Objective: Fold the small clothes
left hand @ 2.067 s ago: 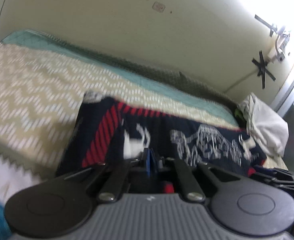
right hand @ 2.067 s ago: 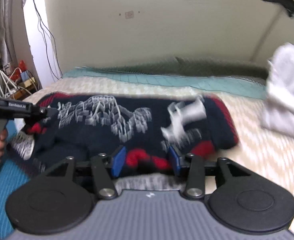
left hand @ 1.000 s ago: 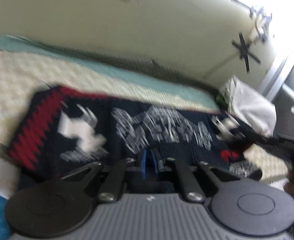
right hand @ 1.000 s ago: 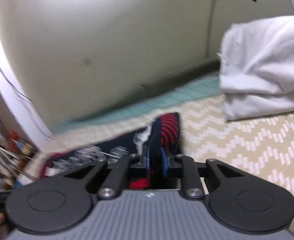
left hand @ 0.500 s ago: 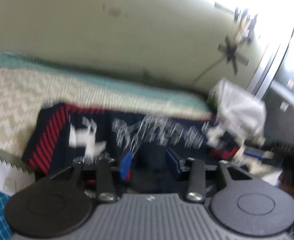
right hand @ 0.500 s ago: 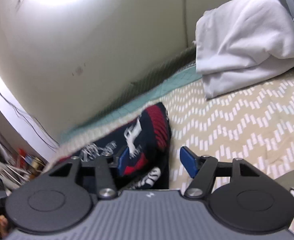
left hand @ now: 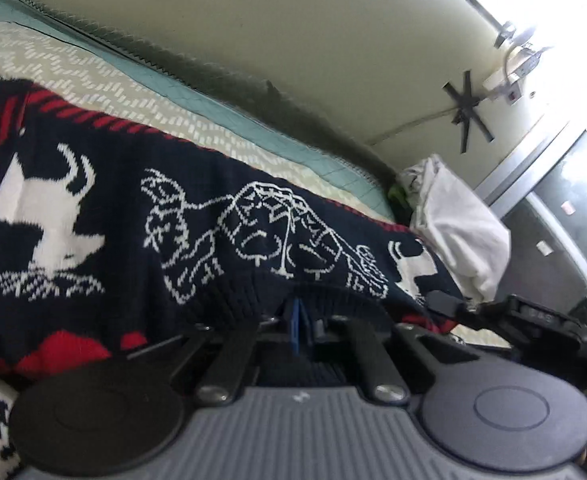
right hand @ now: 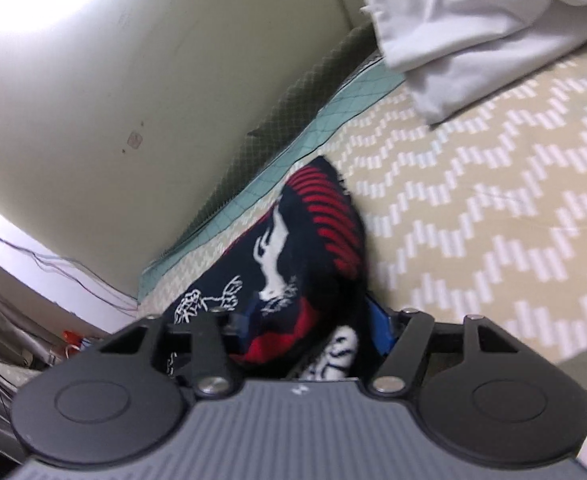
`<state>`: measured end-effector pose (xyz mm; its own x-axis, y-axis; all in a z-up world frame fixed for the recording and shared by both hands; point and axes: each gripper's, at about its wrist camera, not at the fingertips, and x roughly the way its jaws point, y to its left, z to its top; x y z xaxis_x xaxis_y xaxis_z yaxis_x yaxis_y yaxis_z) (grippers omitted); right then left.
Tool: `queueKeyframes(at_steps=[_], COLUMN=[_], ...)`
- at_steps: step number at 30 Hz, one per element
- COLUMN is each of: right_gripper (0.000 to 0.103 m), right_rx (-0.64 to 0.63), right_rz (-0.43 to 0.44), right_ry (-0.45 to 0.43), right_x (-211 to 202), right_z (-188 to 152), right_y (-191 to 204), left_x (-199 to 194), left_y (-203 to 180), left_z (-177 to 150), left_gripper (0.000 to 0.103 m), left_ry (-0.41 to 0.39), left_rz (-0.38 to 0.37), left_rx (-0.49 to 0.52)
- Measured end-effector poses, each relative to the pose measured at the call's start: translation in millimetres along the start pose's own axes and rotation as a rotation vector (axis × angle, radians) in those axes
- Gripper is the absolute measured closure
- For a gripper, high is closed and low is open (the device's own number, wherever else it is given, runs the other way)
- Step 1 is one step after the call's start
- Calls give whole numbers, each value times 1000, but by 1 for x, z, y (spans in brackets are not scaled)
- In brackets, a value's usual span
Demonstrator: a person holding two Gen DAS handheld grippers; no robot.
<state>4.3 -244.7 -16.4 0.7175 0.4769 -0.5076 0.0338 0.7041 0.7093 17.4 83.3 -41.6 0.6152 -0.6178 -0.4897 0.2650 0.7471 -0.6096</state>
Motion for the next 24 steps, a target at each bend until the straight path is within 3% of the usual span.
queueKeyframes(at_steps=[2, 5, 8, 10, 14, 16, 19, 21, 24], right_gripper=[69, 71, 72, 72, 72, 72, 72, 68, 46], right_rx=[33, -10, -156, -281, -498, -582, -670, -712, -775], right_rz=[29, 98, 140, 148, 178, 192, 211, 205, 173], right_ry=[56, 24, 0, -3, 33, 79, 158, 222, 336], right_x=[4, -8, -19, -18, -1, 19, 57, 89, 135], right_z=[2, 5, 3, -5, -30, -47, -76, -100, -130], right_y=[0, 23, 70, 106, 167, 193, 221, 232, 229], left_x=[-2, -4, -10, -24, -95, -136, -187, -212, -233], left_y=[3, -2, -5, -3, 21, 40, 68, 82, 92], left_z=[1, -1, -3, -5, -18, -28, -42, -49, -55], left_gripper=[98, 98, 98, 98, 98, 97, 96, 93, 83], left_ry=[5, 1, -6, -23, -196, -288, -382, -424, -465], left_rz=[-5, 17, 35, 7, -84, -70, 19, 66, 104], left_rx=[-29, -4, 7, -12, -82, -126, -206, -248, -276])
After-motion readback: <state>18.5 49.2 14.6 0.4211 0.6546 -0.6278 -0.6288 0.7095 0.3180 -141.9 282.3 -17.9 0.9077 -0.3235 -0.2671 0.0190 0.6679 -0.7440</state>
